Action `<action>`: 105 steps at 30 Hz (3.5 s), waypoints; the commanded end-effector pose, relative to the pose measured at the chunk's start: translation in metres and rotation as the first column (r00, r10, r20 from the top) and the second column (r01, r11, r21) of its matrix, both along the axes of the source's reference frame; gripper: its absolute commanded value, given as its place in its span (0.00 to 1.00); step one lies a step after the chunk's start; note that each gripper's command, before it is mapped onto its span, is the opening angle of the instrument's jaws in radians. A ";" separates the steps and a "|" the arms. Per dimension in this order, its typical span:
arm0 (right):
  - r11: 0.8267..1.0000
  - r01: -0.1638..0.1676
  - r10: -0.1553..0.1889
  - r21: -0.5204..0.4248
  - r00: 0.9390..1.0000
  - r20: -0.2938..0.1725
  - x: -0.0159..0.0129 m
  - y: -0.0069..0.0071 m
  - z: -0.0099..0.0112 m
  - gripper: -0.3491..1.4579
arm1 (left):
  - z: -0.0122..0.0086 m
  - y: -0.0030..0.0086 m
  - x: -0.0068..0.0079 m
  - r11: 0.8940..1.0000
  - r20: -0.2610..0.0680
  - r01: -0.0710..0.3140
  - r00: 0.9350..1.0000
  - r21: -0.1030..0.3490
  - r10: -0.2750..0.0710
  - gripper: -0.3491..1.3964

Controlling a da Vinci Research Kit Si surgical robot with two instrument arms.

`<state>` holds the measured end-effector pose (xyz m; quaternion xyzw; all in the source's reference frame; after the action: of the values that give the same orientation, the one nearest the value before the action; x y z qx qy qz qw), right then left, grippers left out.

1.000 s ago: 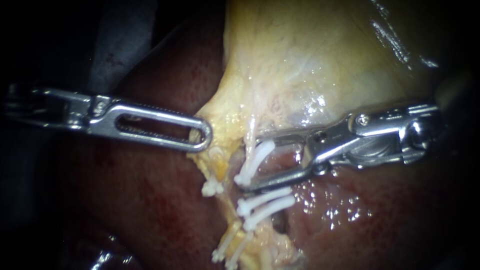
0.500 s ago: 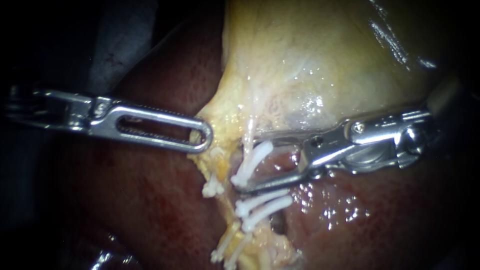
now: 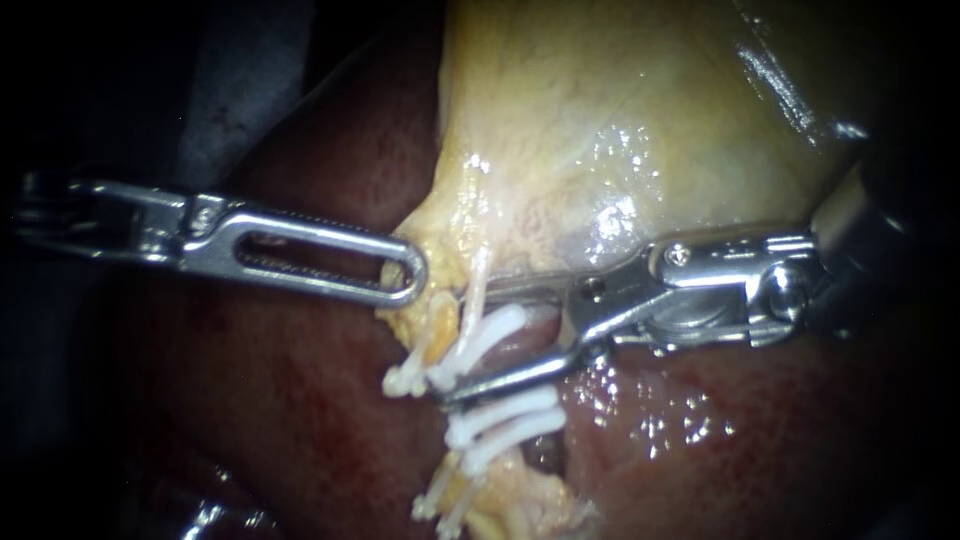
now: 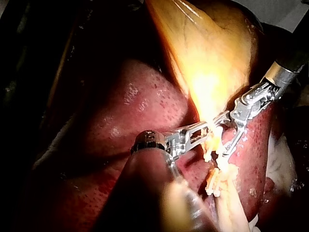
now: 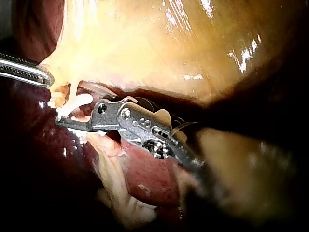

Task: Going back third clip right tube

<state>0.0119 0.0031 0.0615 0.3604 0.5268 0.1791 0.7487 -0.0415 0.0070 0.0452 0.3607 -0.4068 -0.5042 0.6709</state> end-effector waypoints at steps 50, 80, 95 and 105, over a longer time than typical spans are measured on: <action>0.975 -0.105 0.052 0.195 0.965 0.259 -0.0028 0.0007 -0.0009 0.49 | 0.0007 -0.0003 0.0000 1.000 0.006 -0.010 1.000 0.006 0.009 0.00; 0.989 -0.074 0.053 0.131 0.986 0.156 -0.0024 0.0007 -0.0013 0.49 | 0.0004 -0.0009 -0.0016 1.000 0.009 -0.015 1.000 0.010 0.015 0.00; 0.987 0.038 -0.030 -0.158 0.998 0.054 -0.0032 -0.0004 -0.0002 0.51 | 0.0003 -0.0008 -0.0015 1.000 0.010 -0.016 1.000 0.011 0.016 0.00; 0.998 0.008 -0.003 -0.055 0.995 0.096 -0.0038 0.0002 -0.0008 0.51 | 0.0003 -0.0008 -0.0014 1.000 0.010 -0.016 1.000 0.011 0.016 0.00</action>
<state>0.0081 0.0035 0.0606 0.3464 0.4832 0.2065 0.7771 -0.0428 0.0063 0.0455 0.3702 -0.4043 -0.4993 0.6710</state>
